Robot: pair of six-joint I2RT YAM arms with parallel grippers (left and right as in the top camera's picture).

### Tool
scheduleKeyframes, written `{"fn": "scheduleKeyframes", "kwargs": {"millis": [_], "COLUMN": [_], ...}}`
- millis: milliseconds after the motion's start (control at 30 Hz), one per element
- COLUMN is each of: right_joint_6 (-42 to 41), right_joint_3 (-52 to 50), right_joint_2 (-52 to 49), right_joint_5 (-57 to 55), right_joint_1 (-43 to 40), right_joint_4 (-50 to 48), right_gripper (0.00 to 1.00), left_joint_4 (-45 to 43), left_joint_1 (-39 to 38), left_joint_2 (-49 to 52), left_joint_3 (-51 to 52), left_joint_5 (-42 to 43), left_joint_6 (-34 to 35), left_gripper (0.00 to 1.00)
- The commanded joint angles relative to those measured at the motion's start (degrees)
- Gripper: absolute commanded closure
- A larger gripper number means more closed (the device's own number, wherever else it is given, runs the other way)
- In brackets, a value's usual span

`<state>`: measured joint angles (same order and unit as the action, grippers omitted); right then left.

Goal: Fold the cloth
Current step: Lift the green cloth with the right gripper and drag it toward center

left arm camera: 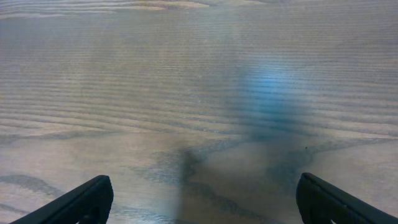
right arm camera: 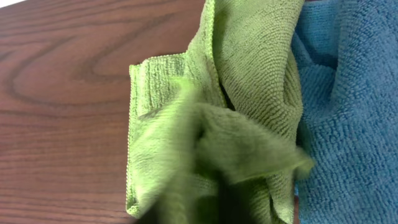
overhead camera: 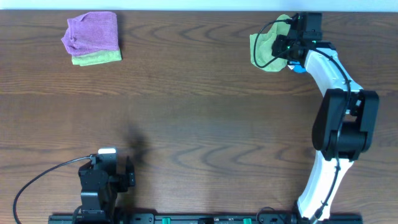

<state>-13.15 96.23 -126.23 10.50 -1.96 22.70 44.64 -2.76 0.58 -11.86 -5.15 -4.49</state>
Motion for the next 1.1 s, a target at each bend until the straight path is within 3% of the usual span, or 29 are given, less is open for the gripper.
{"fn": "scheduleKeyframes", "kwargs": {"millis": [0, 167, 367, 833, 967, 1067], "right_joint_6": [-0.07, 3.26, 8.66, 19.32, 19.43, 16.94], "right_joint_3": [0.52, 0.52, 0.52, -0.35, -7.19, -19.43], "right_joint_2": [0.70, 6.14, 17.42, 38.49, 45.38, 54.99], "right_joint_5": [0.39, 5.51, 5.57, 5.64, 6.12, 8.07], "right_joint_1": [0.55, 1.31, 4.11, 11.54, 14.29, 16.33], "right_joint_4": [0.76, 4.96, 17.88, 55.91, 58.53, 56.83], "right_gripper": [0.99, 0.99, 0.99, 0.99, 0.98, 0.98], "left_joint_4": [1.84, 1.84, 1.84, 1.84, 1.84, 1.84], "left_joint_1": [0.22, 0.22, 0.22, 0.22, 0.22, 0.22], "left_joint_2": [-0.37, -0.37, -0.37, -0.37, -0.37, -0.37], "left_joint_3": [1.62, 1.62, 1.62, 1.62, 1.62, 1.62], "left_joint_5": [-0.83, -0.83, -0.83, -0.83, -0.83, -0.83], "left_joint_6": [0.44, 0.44, 0.44, 0.44, 0.44, 0.44], "left_gripper": [0.05, 0.05, 0.05, 0.05, 0.05, 0.05]}}
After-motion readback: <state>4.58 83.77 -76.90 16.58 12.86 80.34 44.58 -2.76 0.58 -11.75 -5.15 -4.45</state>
